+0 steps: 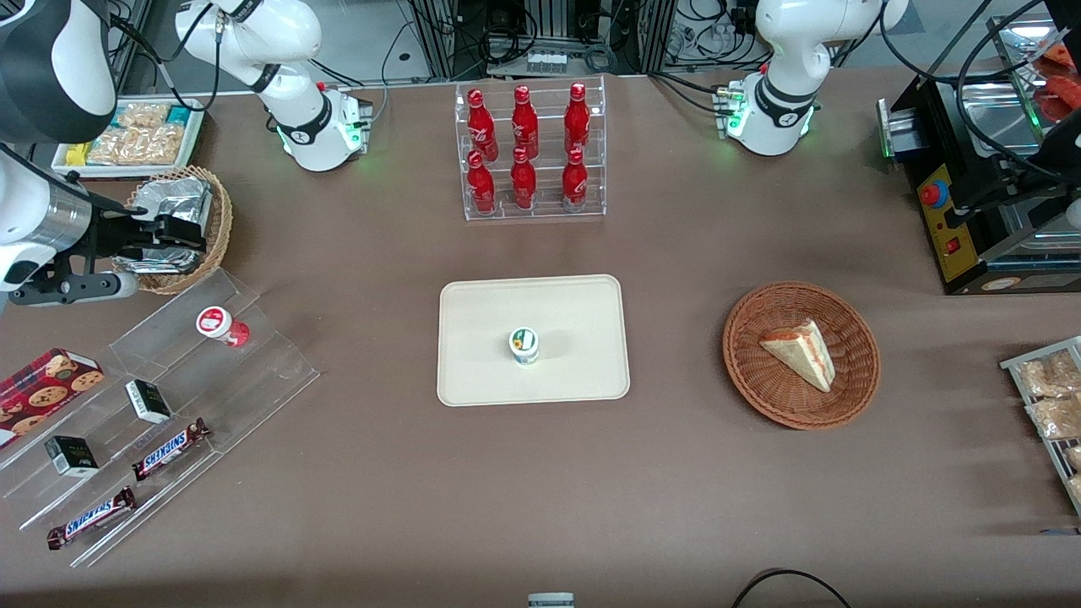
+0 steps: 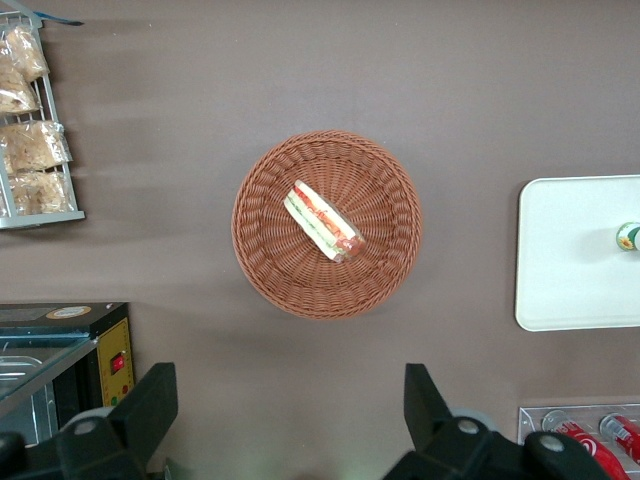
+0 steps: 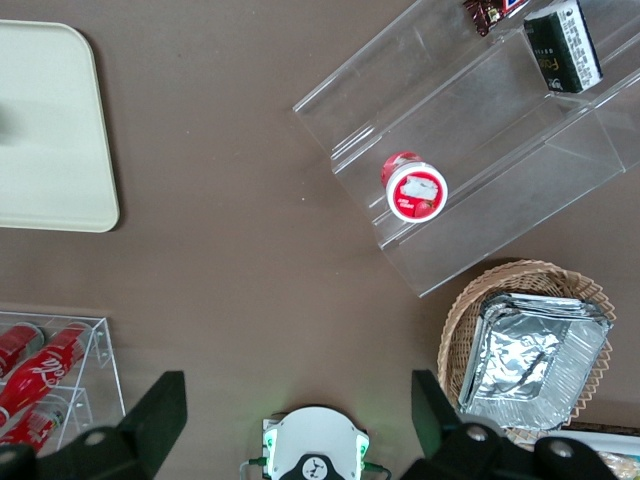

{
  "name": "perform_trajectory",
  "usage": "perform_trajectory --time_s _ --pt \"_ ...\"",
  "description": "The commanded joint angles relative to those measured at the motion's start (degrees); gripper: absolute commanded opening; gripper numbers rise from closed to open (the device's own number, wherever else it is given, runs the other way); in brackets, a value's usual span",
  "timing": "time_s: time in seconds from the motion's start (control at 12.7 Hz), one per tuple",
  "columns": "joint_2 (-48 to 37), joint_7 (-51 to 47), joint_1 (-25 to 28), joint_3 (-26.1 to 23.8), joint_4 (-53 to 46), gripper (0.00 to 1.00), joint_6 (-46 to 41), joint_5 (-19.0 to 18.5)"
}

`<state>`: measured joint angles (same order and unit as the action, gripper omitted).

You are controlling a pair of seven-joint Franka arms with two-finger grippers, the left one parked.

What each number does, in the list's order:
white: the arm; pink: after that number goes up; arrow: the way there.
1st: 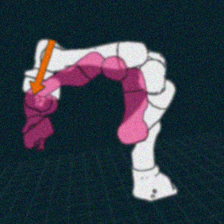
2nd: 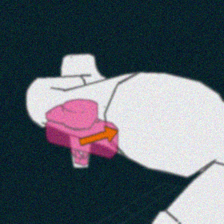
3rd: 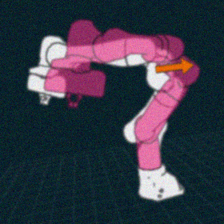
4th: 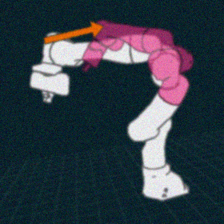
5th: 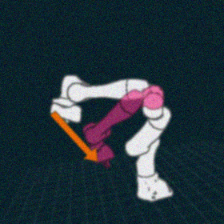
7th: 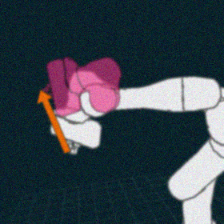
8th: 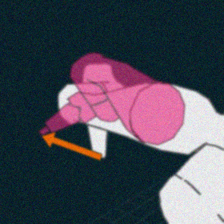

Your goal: Place green gum on tray

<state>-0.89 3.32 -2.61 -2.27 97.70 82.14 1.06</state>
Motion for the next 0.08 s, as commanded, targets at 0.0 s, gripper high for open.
perform_trajectory --time_s 0.0 --pt "-1.13 -1.47 1.11 1.31 1.00 1.00 -0.57 -0.18"
